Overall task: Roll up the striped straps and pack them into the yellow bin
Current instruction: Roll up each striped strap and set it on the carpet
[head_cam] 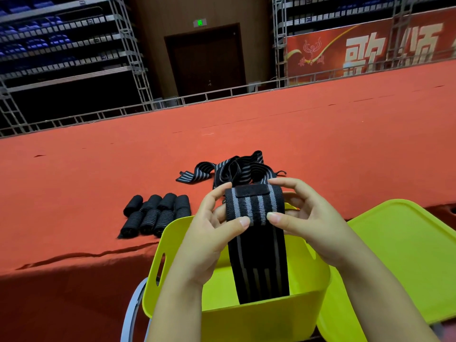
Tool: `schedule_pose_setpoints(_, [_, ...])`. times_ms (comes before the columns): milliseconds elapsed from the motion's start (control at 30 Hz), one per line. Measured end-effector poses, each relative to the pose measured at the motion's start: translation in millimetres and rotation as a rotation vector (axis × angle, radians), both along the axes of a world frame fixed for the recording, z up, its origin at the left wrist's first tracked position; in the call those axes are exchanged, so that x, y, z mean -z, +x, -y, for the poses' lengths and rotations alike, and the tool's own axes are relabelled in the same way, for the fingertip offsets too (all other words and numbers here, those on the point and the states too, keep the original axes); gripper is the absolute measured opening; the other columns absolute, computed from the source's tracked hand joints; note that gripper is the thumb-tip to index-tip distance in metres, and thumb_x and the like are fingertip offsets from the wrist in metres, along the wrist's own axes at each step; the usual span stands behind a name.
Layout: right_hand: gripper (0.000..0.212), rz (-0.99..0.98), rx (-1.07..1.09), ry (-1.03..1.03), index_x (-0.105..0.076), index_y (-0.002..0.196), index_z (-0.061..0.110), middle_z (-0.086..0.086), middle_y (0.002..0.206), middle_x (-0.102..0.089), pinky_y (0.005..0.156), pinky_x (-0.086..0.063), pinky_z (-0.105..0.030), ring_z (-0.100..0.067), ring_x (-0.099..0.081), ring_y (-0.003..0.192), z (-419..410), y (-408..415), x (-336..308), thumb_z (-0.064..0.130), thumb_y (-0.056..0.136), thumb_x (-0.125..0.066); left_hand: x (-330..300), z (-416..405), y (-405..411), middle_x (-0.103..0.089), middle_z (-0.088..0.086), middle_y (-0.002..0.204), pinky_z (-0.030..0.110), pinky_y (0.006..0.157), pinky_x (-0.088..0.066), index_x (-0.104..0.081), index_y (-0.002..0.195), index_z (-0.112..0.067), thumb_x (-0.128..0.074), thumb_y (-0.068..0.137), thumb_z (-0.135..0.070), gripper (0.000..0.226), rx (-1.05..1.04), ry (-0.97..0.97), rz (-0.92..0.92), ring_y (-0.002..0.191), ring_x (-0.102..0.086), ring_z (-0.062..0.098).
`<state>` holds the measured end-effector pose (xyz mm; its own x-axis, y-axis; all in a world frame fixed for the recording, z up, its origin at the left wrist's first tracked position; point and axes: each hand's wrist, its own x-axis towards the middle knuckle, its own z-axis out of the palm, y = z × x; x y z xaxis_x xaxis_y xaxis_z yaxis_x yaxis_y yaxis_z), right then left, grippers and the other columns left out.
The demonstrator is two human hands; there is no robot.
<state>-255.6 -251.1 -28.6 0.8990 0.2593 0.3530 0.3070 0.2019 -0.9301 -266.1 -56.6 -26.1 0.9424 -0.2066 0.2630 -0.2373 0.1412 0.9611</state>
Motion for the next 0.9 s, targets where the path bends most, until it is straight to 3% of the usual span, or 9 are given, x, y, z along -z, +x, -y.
schedule_pose_setpoints(200, [0.055, 0.034, -0.01, -0.002, -0.058, 0.119, 0.028, -0.007, 0.115, -0.066, 0.08, -0.053, -0.027, -0.023, -0.068, 0.099, 3.7, 0.2, 2.2, 0.004, 0.072, -0.072, 2.7, 0.2, -2.1, -0.07, 0.013, 0.114, 0.057, 0.093, -0.048, -0.059, 0.124, -0.013, -0.077, 0.066, -0.028, 0.062, -0.052, 0.052, -0.046, 0.11, -0.065, 0.033])
schedule_pose_setpoints(267, [0.058, 0.021, -0.057, -0.031, -0.055, 0.124, 0.031, -0.005, 0.119, -0.065, 0.083, -0.052, -0.028, -0.022, -0.066, 0.105, 4.4, -0.2, 2.2, 0.009, 0.073, -0.072, 4.4, -0.4, -1.1, -0.071, 0.015, 0.111, 0.051, 0.087, -0.053, -0.06, 0.12, -0.011, -0.078, 0.067, -0.019, 0.057, -0.072, 0.043, -0.035, 0.108, -0.065, 0.035])
schedule_pose_setpoints(367, [0.057, 0.009, -0.08, -0.084, -0.055, 0.125, 0.03, -0.001, 0.118, -0.067, 0.083, -0.052, -0.025, -0.016, -0.066, 0.107, 4.3, -0.5, -0.9, 0.014, 0.074, -0.073, 5.1, 0.0, -1.5, -0.072, 0.014, 0.105, 0.03, 0.077, -0.056, -0.06, 0.117, -0.009, -0.069, 0.07, -0.007, 0.048, -0.068, 0.039, -0.022, 0.1, -0.068, 0.026])
schedule_pose_setpoints(433, [0.049, 0.027, -0.061, -0.096, -0.059, 0.119, 0.023, 0.0, 0.112, -0.069, 0.081, -0.051, -0.022, -0.013, -0.066, 0.102, 3.2, -0.3, -1.4, 0.008, 0.076, -0.076, 6.2, 1.1, -1.6, -0.073, 0.013, 0.104, 0.031, 0.079, -0.056, -0.06, 0.118, -0.011, -0.068, 0.07, -0.008, 0.048, -0.07, 0.05, -0.027, 0.098, -0.068, 0.024])
schedule_pose_setpoints(533, [0.041, 0.061, 0.0, -0.097, -0.061, 0.113, 0.019, -0.002, 0.107, -0.071, 0.082, -0.051, -0.023, -0.013, -0.066, 0.098, 1.9, 0.7, 0.3, 0.002, 0.078, -0.073, 4.6, 1.5, -1.8, -0.072, 0.013, 0.107, 0.049, 0.088, -0.05, -0.059, 0.12, -0.013, -0.073, 0.07, -0.013, 0.052, -0.061, 0.045, -0.059, 0.1, -0.068, 0.027])
schedule_pose_setpoints(600, [0.041, 0.091, 0.038, -0.086, -0.062, 0.112, 0.021, -0.002, 0.108, -0.07, 0.084, -0.052, -0.025, -0.014, -0.066, 0.1, 2.1, 2.2, 0.3, 0.005, 0.077, -0.075, 2.7, 0.8, -1.8, -0.072, 0.012, 0.109, 0.054, 0.092, -0.047, -0.057, 0.124, -0.015, -0.073, 0.072, -0.017, 0.054, -0.028, 0.058, -0.088, 0.102, -0.068, 0.027])
schedule_pose_setpoints(767, [0.044, 0.22, 0.198, -0.063, -0.063, 0.107, 0.033, 0.004, 0.108, -0.069, 0.09, -0.05, -0.026, -0.012, -0.066, 0.101, 2.7, 7.0, -10.8, 0.012, 0.07, -0.074, 3.6, 3.7, -0.5, -0.074, 0.005, 0.1, 0.035, 0.073, -0.053, -0.056, 0.123, -0.017, -0.076, 0.079, -0.028, 0.049, 0.01, 0.082, -0.188, 0.088, -0.069, 0.017])
schedule_pose_setpoints(900, [0.05, 0.291, 0.244, -0.059, -0.063, 0.103, 0.033, 0.007, 0.104, -0.069, 0.085, -0.051, -0.023, -0.012, -0.066, 0.099, 1.0, 8.6, -15.8, -0.006, 0.074, -0.074, 0.8, 6.8, -0.5, -0.073, 0.012, 0.097, 0.031, 0.064, -0.056, -0.064, 0.111, -0.008, -0.071, 0.077, -0.03, 0.041, 0.024, -0.009, -0.224, 0.08, -0.07, 0.02])
